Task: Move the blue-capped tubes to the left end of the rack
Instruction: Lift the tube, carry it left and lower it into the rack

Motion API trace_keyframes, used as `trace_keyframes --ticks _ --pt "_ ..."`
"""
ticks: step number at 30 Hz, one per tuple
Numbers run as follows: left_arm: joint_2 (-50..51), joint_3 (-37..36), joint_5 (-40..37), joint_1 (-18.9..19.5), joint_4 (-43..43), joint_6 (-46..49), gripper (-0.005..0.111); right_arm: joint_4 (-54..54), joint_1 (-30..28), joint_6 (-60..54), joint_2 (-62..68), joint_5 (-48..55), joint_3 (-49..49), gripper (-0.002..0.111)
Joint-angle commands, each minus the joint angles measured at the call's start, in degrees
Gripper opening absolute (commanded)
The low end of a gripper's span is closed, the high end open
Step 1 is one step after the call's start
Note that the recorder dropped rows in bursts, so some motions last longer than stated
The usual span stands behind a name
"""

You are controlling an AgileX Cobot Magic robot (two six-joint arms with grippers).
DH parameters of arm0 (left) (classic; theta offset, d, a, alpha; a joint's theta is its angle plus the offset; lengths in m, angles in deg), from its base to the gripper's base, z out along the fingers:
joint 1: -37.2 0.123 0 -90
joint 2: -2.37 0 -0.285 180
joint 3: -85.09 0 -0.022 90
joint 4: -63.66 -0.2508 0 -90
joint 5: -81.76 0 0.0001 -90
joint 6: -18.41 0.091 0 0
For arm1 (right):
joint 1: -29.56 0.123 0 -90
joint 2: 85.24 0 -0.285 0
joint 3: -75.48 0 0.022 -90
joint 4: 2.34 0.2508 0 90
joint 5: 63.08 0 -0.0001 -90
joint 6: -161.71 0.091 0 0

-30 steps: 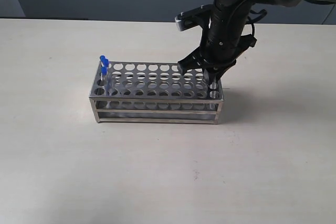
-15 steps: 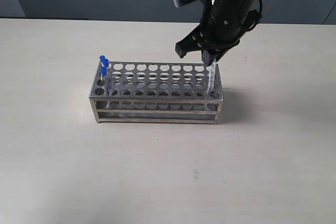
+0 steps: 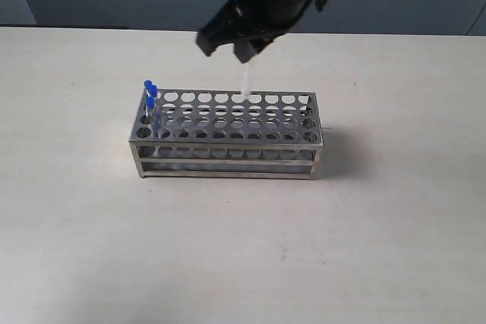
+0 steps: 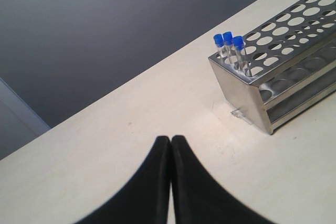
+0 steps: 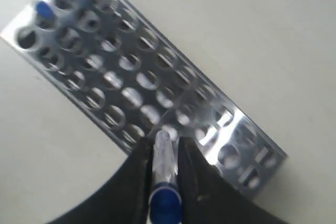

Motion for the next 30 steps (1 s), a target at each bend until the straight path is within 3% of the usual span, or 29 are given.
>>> trace_keyframes --ticks 1,9,16,30 --pt "0.2 0.3 0.3 -0.2 0.2 -0.3 0.001 7.6 2.7 -5.8 4.6 1.1 -6.9 0.0" --pt "0.2 0.3 0.4 -0.2 0.0 -0.3 0.001 8.8 7.2 -8.5 15.1 5.3 -19.2 0.0" --pt "0.2 0.3 0.4 -0.2 0.0 -0.3 0.001 9.4 7.7 -8.9 20.6 6.3 -26.0 0.0" --pt "0.2 0.3 0.4 -0.2 0.0 -0.3 0.001 11.6 7.7 -9.6 25.7 7.6 -28.1 0.0"
